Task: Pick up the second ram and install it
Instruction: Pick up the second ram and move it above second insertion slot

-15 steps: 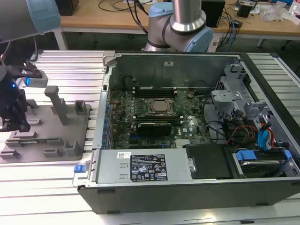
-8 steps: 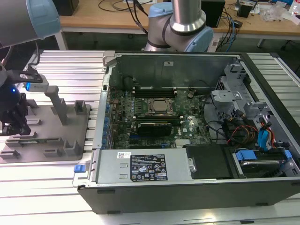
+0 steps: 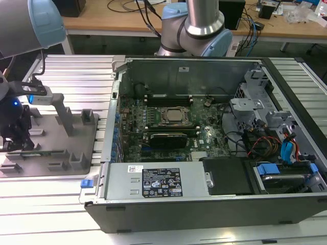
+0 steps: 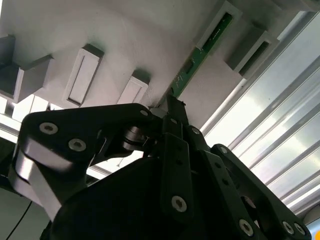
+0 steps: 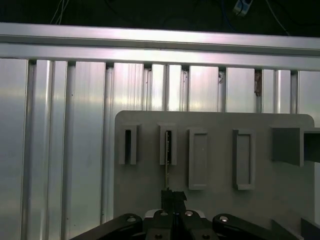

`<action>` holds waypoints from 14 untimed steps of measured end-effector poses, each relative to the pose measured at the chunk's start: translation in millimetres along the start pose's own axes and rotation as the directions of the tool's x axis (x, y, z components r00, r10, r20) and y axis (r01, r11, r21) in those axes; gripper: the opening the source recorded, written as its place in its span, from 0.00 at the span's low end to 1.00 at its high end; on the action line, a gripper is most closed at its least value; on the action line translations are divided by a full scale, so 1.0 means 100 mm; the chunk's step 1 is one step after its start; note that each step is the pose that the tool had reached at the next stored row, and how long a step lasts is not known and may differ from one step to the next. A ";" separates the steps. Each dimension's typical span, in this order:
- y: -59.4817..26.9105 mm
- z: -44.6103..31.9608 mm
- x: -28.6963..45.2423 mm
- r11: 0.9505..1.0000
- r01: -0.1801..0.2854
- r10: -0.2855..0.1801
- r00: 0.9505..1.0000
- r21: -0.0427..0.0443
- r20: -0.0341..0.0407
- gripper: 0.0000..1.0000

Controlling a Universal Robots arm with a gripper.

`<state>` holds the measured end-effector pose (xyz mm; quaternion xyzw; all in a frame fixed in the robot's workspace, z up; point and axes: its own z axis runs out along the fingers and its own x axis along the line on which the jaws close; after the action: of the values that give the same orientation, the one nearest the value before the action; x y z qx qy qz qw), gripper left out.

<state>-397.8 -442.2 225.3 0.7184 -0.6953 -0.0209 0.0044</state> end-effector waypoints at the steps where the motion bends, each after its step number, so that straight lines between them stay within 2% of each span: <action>1: 0.000 0.000 0.001 1.000 0.000 0.000 1.000 0.000 0.000 0.08; 2: 0.000 -0.001 0.001 1.000 0.000 0.000 1.000 0.000 0.000 0.09; 3: 0.000 0.000 0.001 1.000 0.000 0.000 1.000 0.000 0.000 0.21; 5: 0.000 -0.001 0.002 1.000 0.000 0.000 1.000 0.000 0.000 0.21; 6: 0.000 0.000 0.003 1.000 0.000 0.000 1.000 0.000 0.000 0.28; 12: 0.024 0.109 0.012 1.000 0.000 0.000 1.000 0.005 0.000 0.28; 14: 0.038 0.170 0.014 1.000 0.000 0.000 1.000 0.007 0.000 0.28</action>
<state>-402.2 -443.4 208.4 0.7185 -0.6953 -0.0184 0.0021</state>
